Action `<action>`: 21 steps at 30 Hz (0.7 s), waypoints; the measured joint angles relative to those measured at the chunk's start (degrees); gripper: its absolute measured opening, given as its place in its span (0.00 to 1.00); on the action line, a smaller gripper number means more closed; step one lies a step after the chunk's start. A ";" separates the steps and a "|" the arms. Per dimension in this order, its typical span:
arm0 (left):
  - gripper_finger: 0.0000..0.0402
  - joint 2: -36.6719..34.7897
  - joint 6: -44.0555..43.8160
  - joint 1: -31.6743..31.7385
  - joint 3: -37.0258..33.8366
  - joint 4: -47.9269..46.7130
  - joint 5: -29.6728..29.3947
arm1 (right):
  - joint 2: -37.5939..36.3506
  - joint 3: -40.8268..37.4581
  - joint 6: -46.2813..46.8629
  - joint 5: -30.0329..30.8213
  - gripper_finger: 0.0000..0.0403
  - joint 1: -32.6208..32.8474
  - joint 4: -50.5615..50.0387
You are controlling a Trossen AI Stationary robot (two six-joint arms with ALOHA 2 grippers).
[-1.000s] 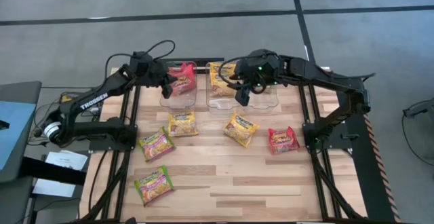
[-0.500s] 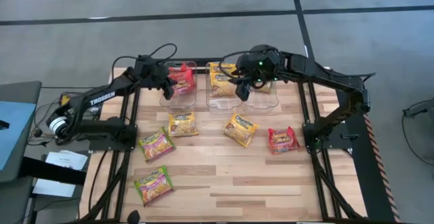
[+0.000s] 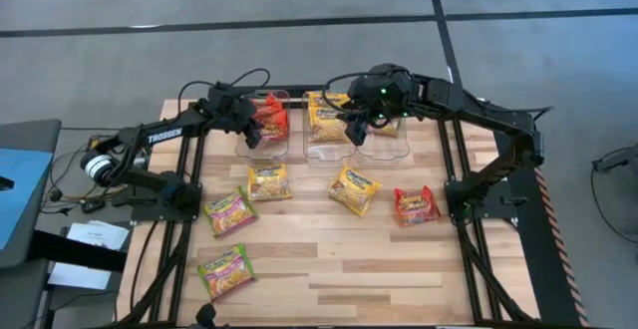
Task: Sort Maruchan noodles
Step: Put the orange noodle pack into the left transparent bin
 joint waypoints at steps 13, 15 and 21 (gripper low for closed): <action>0.24 -0.02 -2.13 0.00 2.87 -2.63 0.84 | 0.00 0.00 0.14 0.01 0.43 0.00 0.02; 0.29 -0.02 -2.10 0.00 5.10 -4.61 0.16 | 0.00 0.00 0.14 0.01 0.43 0.00 0.11; 0.37 -0.07 0.51 0.00 13.55 -16.64 -0.16 | 0.00 0.00 1.84 0.01 0.43 0.01 0.31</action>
